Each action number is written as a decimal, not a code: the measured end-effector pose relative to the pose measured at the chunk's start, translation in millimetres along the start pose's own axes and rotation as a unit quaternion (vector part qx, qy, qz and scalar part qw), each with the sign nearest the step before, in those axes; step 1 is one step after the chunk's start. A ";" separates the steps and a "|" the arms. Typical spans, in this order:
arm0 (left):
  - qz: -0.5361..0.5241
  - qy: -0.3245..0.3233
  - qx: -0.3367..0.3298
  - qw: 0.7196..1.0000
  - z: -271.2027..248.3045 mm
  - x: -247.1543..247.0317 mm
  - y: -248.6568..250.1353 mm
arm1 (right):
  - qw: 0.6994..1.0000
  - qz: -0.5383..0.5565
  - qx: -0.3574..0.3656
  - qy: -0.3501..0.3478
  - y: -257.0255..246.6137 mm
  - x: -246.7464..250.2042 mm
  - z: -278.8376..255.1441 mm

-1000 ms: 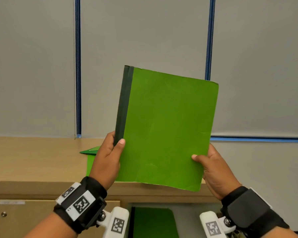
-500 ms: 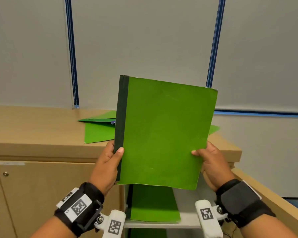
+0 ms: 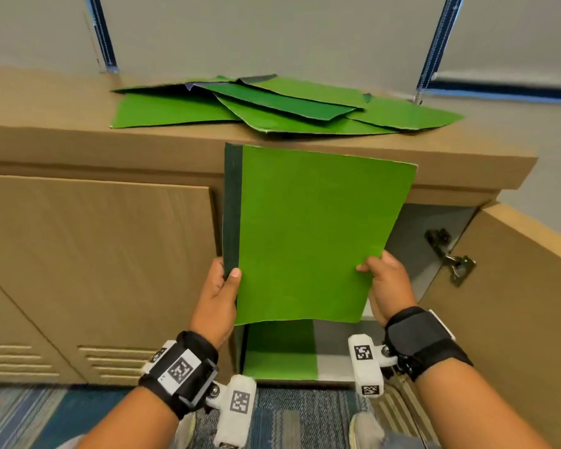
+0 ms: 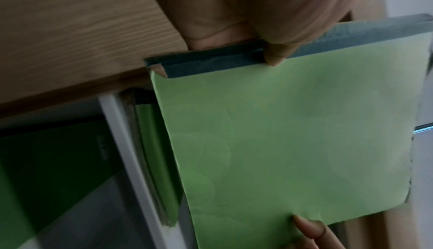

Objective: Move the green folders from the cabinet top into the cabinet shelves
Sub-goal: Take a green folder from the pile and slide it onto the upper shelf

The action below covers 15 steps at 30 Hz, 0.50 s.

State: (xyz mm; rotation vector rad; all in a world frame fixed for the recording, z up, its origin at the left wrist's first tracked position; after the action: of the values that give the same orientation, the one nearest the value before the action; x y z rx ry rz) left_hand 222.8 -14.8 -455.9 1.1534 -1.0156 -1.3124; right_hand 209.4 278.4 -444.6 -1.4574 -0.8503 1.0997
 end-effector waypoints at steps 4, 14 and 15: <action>0.046 -0.021 0.052 0.997 -5.6 -7.3 -65.5 | 0.998 -0.021 -0.056 0.012 54.8 16.9 9.7; 0.211 -0.043 0.079 0.973 27.3 -26.6 -107.4 | 0.985 -0.143 -0.085 0.042 110.5 40.5 51.0; 0.271 -0.055 0.053 0.960 28.2 -30.5 -100.8 | 0.983 -0.159 -0.077 0.052 111.1 41.5 56.8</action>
State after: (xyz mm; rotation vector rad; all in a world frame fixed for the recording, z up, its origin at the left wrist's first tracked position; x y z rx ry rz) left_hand 176.6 21.6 -547.7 0.8008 -1.3793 -0.8957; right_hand 162.6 316.0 -561.5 -1.4302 -1.0693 0.7274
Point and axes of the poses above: each hand's wrist, its own z-axis towards the middle knuckle, its own x-axis out of the back of the hand, y = z × x, the point moved 7 cm from there along z, towards the middle knuckle, and after that the axes turned 1 degree about -y, right-handed, at the moved point
